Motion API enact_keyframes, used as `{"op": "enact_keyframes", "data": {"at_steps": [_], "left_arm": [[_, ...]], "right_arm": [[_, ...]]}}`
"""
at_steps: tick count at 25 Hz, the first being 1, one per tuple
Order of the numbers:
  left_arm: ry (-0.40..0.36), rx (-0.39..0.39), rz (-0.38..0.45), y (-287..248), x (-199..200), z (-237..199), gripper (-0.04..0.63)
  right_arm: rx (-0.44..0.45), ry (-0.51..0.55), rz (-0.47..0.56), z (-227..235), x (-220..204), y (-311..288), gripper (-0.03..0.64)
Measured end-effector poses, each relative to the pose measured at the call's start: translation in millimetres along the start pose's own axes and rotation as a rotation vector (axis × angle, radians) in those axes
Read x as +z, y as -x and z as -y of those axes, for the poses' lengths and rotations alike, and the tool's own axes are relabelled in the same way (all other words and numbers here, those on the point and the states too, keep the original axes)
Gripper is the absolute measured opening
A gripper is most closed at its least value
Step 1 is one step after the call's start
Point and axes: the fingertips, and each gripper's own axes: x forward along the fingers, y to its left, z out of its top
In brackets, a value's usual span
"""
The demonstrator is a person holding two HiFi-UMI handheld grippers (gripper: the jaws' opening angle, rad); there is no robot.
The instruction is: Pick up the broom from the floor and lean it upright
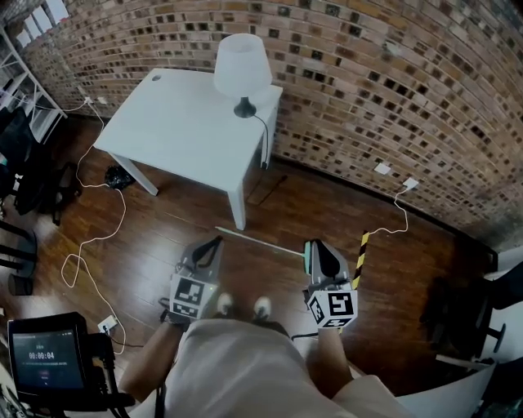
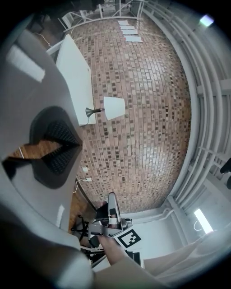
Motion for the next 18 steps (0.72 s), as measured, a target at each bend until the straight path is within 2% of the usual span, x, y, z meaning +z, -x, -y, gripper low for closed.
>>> {"op": "enact_keyframes", "data": {"at_steps": [5,12,18], "left_arm": [[0.018,0.025,-0.028,-3.2,-9.5,-12.9,0.002],[0.049,0.087,-0.099,1.3,-39.1,-24.1,0.002],[0.113,0.150,-0.169,4.7,-82.6,-51.9,0.002]], "right_arm": [[0.052,0.032,-0.029,-11.9,-1.4,-19.7,0.014],[0.165,0.034,-0.151,-21.1,-46.1,-49.1,0.015],[0.235,0.006,-0.231,-37.7,-84.2,-83.7,0.035]]}}
